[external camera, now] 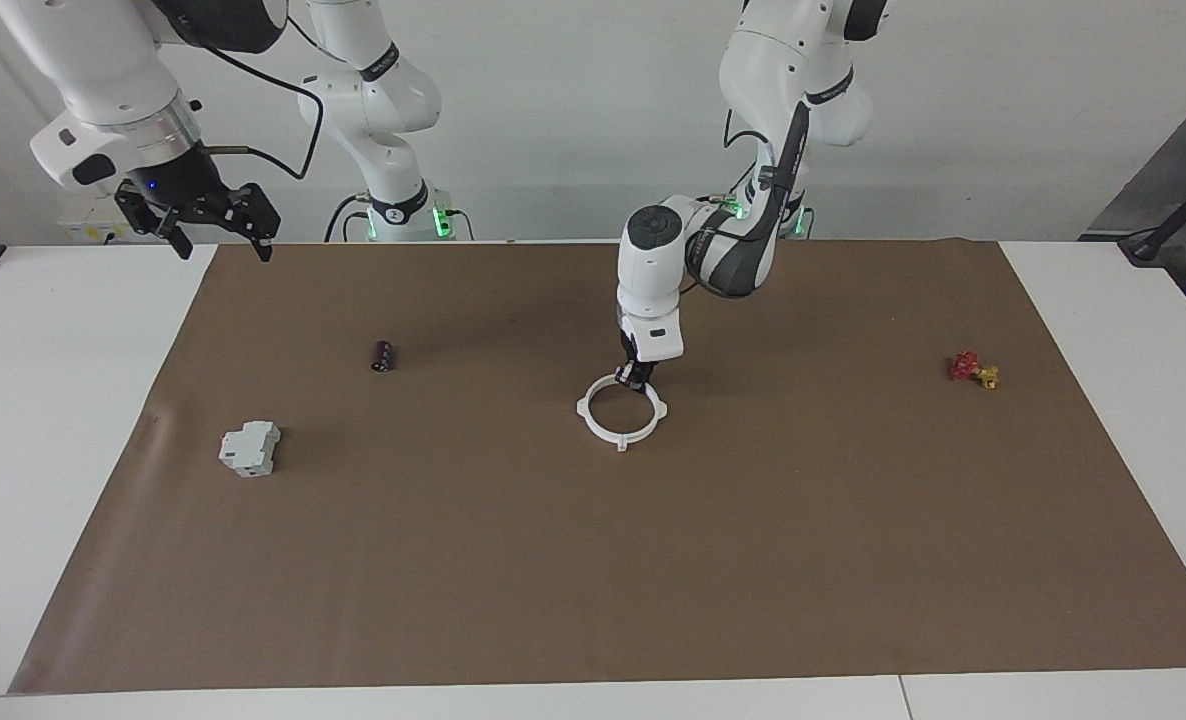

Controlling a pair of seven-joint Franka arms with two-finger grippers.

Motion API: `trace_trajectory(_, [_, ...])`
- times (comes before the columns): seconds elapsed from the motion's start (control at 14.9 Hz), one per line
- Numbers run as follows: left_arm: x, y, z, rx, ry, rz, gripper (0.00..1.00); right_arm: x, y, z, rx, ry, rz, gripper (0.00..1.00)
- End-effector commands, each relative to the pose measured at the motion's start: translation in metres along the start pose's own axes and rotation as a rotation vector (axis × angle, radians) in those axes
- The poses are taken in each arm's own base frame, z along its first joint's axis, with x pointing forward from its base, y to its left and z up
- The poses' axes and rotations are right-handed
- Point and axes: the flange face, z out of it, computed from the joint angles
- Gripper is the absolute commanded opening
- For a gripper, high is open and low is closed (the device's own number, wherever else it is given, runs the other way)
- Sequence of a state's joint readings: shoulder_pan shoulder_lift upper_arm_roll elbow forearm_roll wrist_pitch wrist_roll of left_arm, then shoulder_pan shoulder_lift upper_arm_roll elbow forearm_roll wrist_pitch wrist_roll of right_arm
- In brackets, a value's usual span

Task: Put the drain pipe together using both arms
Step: 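Press the held clamp half onto the centered half with the left gripper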

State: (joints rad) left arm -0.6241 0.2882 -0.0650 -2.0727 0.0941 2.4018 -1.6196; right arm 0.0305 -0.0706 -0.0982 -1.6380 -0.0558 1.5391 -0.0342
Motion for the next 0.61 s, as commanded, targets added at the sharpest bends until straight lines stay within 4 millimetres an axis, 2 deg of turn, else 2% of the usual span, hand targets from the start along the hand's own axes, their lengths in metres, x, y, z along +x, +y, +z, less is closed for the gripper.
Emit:
trace_trajectory(0.0, [-0.002, -0.002, 0.003, -0.007, 0.017, 0.010, 1.00, 0.000, 0.003, -0.001, 0.020, 0.021, -0.003, 1.00])
trace_trajectory(0.27, [-0.001, -0.004, 0.002, 0.019, 0.019, 0.039, 1.00, 0.000, 0.003, -0.001, 0.020, 0.021, -0.002, 1.00])
trace_trajectory(0.54, [0.007, -0.004, -0.009, 0.026, 0.023, 0.046, 1.00, 0.000, -0.002, -0.003, 0.018, 0.028, -0.005, 1.00])
